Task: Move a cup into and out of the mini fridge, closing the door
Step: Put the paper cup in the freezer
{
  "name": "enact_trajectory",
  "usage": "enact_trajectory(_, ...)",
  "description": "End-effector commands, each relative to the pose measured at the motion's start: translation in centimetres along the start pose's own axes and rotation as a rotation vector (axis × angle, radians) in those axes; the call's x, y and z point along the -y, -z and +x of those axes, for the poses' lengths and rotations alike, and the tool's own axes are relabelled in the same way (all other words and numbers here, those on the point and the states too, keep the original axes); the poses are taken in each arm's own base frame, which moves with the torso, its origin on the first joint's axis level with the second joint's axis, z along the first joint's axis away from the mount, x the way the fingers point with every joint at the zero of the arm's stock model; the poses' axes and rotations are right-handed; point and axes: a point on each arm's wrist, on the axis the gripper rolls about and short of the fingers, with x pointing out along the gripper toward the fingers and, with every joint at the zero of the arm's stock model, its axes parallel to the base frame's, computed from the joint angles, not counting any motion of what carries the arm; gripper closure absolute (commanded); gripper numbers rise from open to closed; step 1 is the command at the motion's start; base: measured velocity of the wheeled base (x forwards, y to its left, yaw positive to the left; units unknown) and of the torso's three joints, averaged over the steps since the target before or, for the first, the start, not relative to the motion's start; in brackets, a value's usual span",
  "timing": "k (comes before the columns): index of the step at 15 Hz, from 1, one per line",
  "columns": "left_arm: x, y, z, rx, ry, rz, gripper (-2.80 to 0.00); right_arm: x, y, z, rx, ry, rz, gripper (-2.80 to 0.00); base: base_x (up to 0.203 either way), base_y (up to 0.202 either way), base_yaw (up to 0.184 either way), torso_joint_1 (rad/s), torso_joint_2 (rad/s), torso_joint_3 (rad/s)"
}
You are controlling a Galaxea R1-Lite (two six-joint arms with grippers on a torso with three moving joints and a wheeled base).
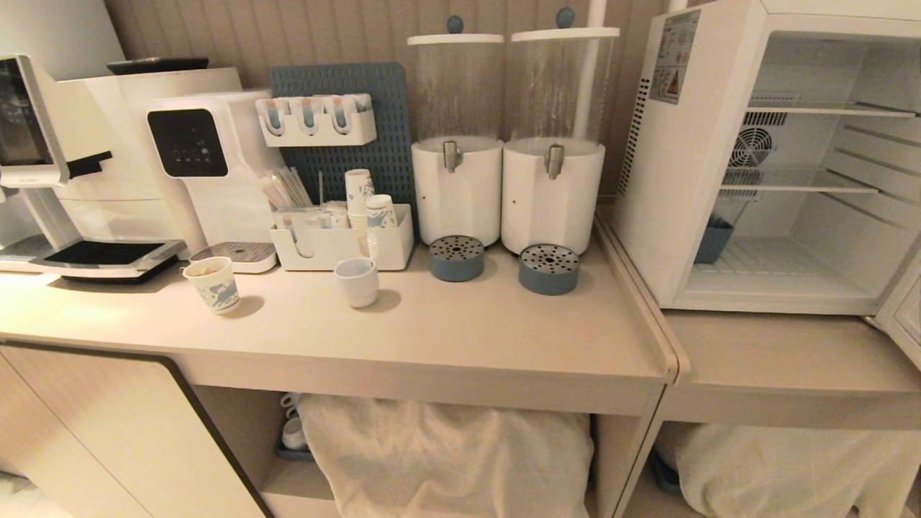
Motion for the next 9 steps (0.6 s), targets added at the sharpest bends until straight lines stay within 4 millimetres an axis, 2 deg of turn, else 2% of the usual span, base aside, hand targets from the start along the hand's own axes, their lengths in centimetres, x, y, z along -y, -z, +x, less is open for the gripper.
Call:
enact_trajectory(1, 0.0, 0.6, 0.1, -0.019, -0.001, -0.001, 0.00, 1.1, -4.1, 5.1, -0.166, -0.073, 0.105, 0.00, 0.000, 0.000, 0.000, 0.000, 0.00, 0.000)
enact_trajectory(3, 0.0, 0.5, 0.1, -0.018, 0.001, 0.001, 0.00, 2.9, -5.7, 10.1, -0.248, -0.083, 0.166, 0.00, 0.000, 0.000, 0.000, 0.000, 0.00, 0.000)
enact_trajectory(5, 0.0, 0.5, 0.1, -0.016, 0.001, 0.001, 0.00, 5.0, -6.2, 15.1, -0.287, -0.030, 0.183, 0.00, 0.000, 0.000, 0.000, 0.000, 0.00, 0.000)
enact_trajectory(9, 0.0, 0.5, 0.1, -0.018, 0.001, 0.001, 0.00, 8.3, -4.4, 25.3, -0.240, 0.228, 0.100, 0.00, 0.000, 0.000, 0.000, 0.000, 0.00, 0.000)
